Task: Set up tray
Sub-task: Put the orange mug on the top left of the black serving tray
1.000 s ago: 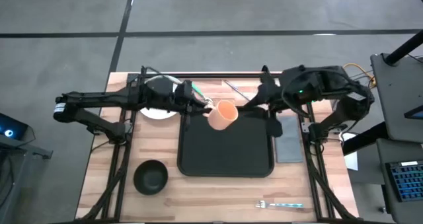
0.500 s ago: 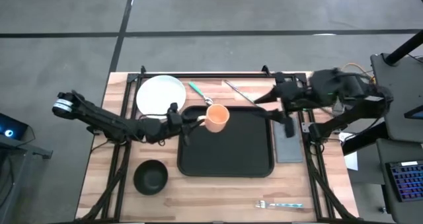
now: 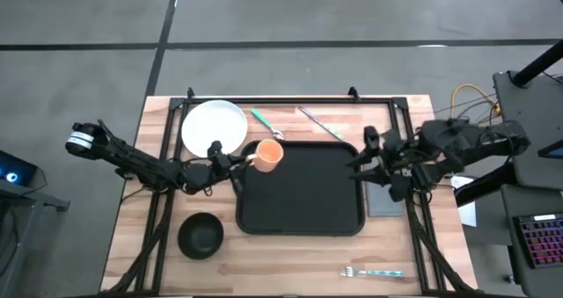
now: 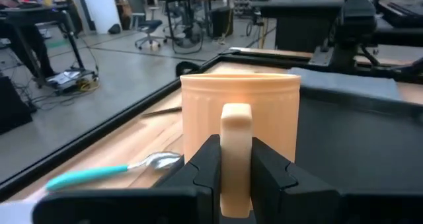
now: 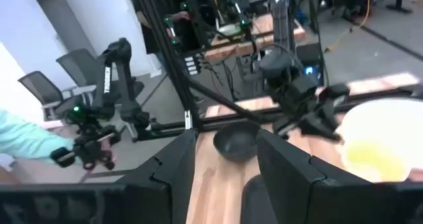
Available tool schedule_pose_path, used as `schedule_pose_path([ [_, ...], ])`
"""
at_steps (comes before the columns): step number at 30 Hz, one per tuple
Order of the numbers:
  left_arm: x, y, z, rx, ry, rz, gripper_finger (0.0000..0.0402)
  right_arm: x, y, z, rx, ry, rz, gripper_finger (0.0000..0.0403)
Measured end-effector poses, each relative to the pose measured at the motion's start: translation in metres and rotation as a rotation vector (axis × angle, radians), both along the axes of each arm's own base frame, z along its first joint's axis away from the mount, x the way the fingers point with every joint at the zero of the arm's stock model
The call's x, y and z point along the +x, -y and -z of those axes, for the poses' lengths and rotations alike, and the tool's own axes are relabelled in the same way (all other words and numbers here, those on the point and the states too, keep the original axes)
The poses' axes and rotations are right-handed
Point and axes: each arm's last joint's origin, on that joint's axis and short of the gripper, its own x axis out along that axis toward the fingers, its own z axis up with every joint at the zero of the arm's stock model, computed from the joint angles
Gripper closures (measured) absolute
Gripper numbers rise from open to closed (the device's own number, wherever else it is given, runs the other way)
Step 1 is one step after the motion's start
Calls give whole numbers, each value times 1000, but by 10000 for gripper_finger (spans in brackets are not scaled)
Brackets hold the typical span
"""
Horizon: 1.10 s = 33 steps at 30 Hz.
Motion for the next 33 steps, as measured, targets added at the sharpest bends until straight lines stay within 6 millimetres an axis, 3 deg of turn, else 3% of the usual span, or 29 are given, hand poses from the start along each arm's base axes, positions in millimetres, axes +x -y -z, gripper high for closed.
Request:
schedule_pose_path([
  [10,-46,-14,45,-41,-30,-33,371,18,-13,37,52,26,-35,271],
  [23,-30,-36,44,-59,-48,-141,371,46,-22,59,87,-70,-30,282],
  [33,-2,-38,56,-123,-79,-171,371,45,-24,56,92,-47,-42,286],
])
